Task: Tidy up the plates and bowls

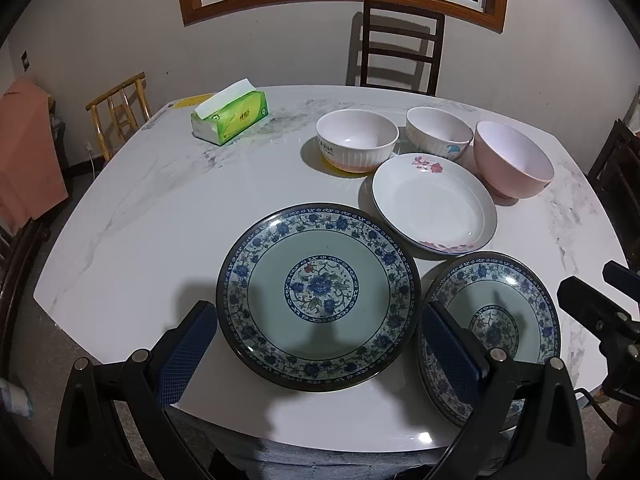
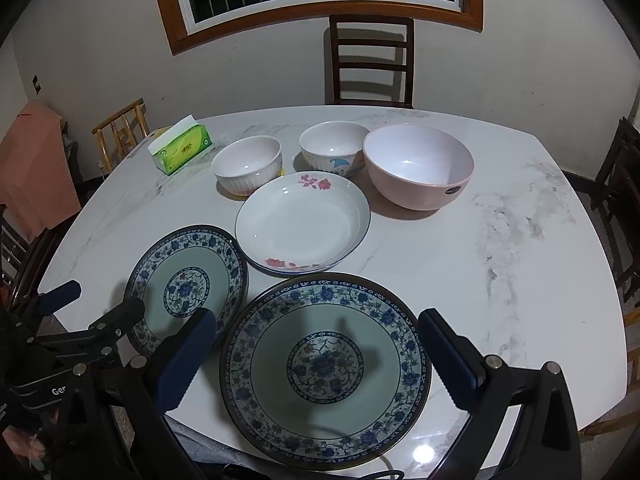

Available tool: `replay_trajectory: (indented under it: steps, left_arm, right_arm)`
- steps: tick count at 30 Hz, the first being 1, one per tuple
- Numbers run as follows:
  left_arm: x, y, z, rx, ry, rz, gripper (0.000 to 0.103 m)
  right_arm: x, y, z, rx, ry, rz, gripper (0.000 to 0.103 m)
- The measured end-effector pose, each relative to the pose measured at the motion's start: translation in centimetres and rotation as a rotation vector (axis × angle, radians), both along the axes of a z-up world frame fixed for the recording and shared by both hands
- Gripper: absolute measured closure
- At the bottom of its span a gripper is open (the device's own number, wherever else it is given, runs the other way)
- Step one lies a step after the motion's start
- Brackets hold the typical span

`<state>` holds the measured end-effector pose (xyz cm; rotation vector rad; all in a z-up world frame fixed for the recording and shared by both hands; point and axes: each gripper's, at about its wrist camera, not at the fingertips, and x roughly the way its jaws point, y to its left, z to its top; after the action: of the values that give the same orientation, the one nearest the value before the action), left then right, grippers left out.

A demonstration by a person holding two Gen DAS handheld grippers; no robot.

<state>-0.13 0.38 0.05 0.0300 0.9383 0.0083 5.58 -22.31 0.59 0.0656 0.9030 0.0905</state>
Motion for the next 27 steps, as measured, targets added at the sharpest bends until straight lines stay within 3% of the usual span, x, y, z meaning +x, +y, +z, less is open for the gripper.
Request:
replay_trajectory:
  steps: [27]
  left_arm:
    - [0.4, -1.0, -1.0, 0.018, 0.044, -0.048, 0.009]
  right_arm:
    - [0.1, 0.1, -0.4, 0.001, 0.018, 0.006, 0.0]
